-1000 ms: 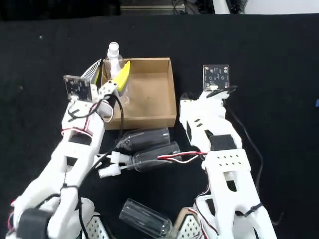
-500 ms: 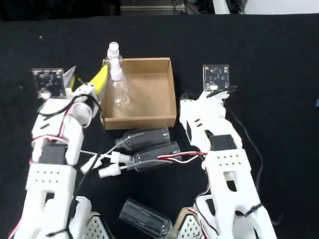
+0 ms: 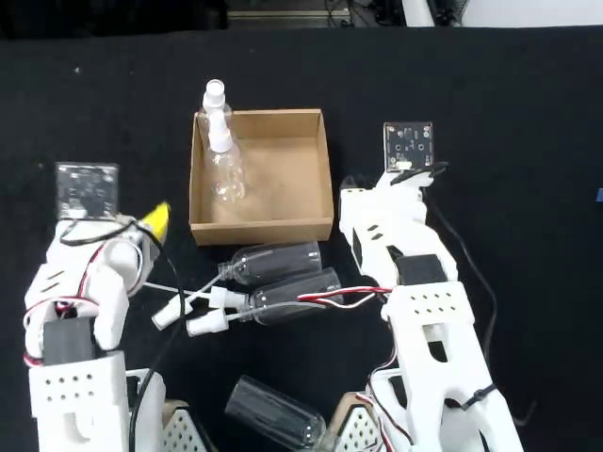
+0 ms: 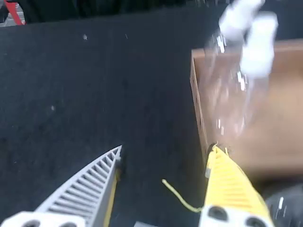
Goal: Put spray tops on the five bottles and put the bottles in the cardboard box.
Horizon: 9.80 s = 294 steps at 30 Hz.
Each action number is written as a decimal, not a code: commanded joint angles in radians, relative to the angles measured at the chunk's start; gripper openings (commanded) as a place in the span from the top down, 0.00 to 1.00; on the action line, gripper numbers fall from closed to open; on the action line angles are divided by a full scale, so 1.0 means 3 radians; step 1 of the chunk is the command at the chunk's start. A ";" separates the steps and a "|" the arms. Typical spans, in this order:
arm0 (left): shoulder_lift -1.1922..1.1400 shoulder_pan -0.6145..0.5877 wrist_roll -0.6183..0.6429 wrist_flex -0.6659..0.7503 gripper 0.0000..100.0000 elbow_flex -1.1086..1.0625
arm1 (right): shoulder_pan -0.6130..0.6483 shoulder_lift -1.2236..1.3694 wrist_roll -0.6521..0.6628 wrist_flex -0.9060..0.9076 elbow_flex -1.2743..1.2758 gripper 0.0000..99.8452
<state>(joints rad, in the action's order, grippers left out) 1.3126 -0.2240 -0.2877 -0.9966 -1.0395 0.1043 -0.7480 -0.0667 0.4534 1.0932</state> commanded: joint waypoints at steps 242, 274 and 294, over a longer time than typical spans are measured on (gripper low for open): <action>-0.0343 0.3532 -0.1238 -0.0501 0.67 -0.1092 | -0.2133 0.0790 0.0614 0.2491 -0.2197 0.98; -0.0343 0.2376 -0.2025 -0.2005 0.90 0.0749 | -0.1785 0.0519 0.0609 0.2736 -0.2273 0.98; -0.1662 -0.0846 -0.2317 -0.1606 0.90 0.1046 | -0.0010 0.0350 0.0087 0.1918 -0.1603 0.98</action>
<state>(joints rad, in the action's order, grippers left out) 0.9352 -0.2793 -0.9858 -1.5474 -0.7848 0.0307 -0.5915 -0.0315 1.1101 0.5608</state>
